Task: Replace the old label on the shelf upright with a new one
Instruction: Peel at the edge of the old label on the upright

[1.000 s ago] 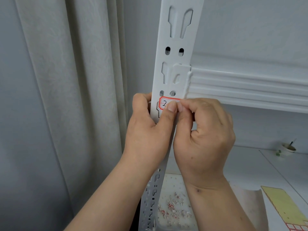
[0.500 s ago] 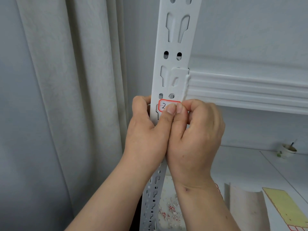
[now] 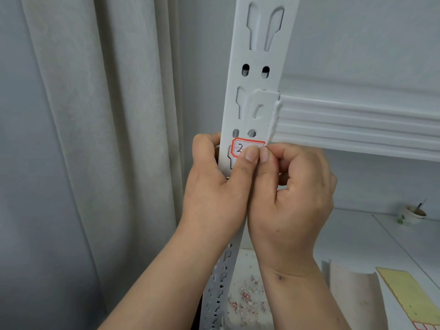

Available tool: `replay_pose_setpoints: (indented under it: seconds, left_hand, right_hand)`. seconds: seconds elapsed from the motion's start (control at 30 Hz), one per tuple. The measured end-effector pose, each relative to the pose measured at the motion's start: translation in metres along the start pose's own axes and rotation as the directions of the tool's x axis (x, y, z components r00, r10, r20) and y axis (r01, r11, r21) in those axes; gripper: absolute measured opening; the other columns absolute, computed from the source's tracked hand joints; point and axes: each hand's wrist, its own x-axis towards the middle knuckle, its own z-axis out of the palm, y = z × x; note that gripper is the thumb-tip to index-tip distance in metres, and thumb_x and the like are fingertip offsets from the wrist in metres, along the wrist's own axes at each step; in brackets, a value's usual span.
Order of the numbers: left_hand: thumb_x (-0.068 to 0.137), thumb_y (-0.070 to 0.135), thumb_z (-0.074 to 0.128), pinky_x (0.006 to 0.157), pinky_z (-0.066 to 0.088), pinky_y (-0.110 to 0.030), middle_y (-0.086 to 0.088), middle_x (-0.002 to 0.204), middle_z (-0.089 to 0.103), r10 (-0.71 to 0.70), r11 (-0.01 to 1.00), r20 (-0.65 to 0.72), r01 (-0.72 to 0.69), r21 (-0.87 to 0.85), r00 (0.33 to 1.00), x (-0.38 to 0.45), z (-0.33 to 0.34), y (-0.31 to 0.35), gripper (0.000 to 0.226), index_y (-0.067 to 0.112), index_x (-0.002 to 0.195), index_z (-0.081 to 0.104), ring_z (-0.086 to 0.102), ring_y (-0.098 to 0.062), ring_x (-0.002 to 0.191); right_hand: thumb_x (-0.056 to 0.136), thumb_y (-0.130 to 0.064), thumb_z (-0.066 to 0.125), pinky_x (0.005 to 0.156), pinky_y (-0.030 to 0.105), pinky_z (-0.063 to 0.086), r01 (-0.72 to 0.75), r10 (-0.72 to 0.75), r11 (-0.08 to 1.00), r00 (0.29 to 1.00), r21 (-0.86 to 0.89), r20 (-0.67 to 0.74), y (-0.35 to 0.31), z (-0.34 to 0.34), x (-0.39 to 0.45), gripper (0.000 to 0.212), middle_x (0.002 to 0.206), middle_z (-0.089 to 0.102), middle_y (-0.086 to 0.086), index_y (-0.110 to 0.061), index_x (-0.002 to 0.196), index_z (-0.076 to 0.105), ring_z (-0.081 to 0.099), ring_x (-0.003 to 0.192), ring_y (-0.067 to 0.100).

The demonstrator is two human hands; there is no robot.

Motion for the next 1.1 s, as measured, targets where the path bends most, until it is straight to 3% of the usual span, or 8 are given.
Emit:
replay_pose_setpoints:
  seconds: [0.3,0.63,0.87,1.0,1.1]
  left_hand:
    - [0.086,0.046,0.065,0.060,0.050,-0.013,0.029,0.083,0.067,-0.008,1.000,0.011,0.008,-0.009,1.000,0.000,-0.001,0.000,0.023,0.034,0.096,0.047,0.065,0.007,0.070]
    - [0.087,0.044,0.065,0.057,0.048,-0.010,0.030,0.082,0.067,-0.024,0.999,0.018,0.025,-0.035,1.000,-0.002,-0.001,0.003,0.022,0.036,0.094,0.047,0.065,0.008,0.070]
    - [0.087,0.047,0.065,0.066,0.051,-0.019,0.026,0.081,0.069,-0.048,0.999,0.005,0.048,-0.005,0.999,-0.002,-0.002,0.003,0.022,0.037,0.096,0.048,0.065,0.008,0.072]
    - [0.087,0.046,0.064,0.062,0.049,-0.012,0.022,0.080,0.068,-0.053,0.998,0.008,0.053,0.013,0.999,-0.002,-0.002,0.005,0.022,0.036,0.097,0.047,0.064,0.009,0.072]
    - [0.088,0.045,0.064,0.063,0.052,-0.016,0.026,0.078,0.068,-0.052,0.998,0.010,0.052,0.021,0.999,-0.002,-0.003,0.005,0.021,0.035,0.096,0.047,0.064,0.009,0.071]
  right_hand:
    - [0.088,-0.012,0.059,0.067,0.048,0.047,-0.033,0.033,0.999,0.999,0.011,0.014,-0.004,0.000,0.002,0.008,0.080,0.049,-0.013,-0.009,0.081,0.063,0.048,0.072,0.011]
    - [0.086,-0.010,0.054,0.071,0.033,0.037,-0.020,0.024,0.999,0.997,-0.050,0.080,-0.003,0.000,0.007,0.008,0.080,0.043,-0.011,-0.010,0.079,0.057,0.043,0.072,0.013]
    - [0.089,-0.015,0.046,0.072,0.031,0.031,-0.046,0.051,0.998,0.991,-0.047,0.124,-0.003,0.001,0.007,0.012,0.085,0.043,-0.011,-0.010,0.083,0.054,0.043,0.077,0.015]
    - [0.091,-0.017,0.045,0.075,0.030,0.032,-0.070,0.070,0.998,0.986,-0.008,0.153,0.000,-0.001,0.001,0.012,0.085,0.043,-0.012,-0.011,0.084,0.053,0.042,0.077,0.012]
    - [0.092,-0.018,0.045,0.075,0.037,0.039,-0.095,0.089,0.995,0.984,0.037,0.154,0.000,-0.005,-0.005,0.011,0.084,0.044,-0.012,-0.014,0.086,0.052,0.041,0.077,0.008]
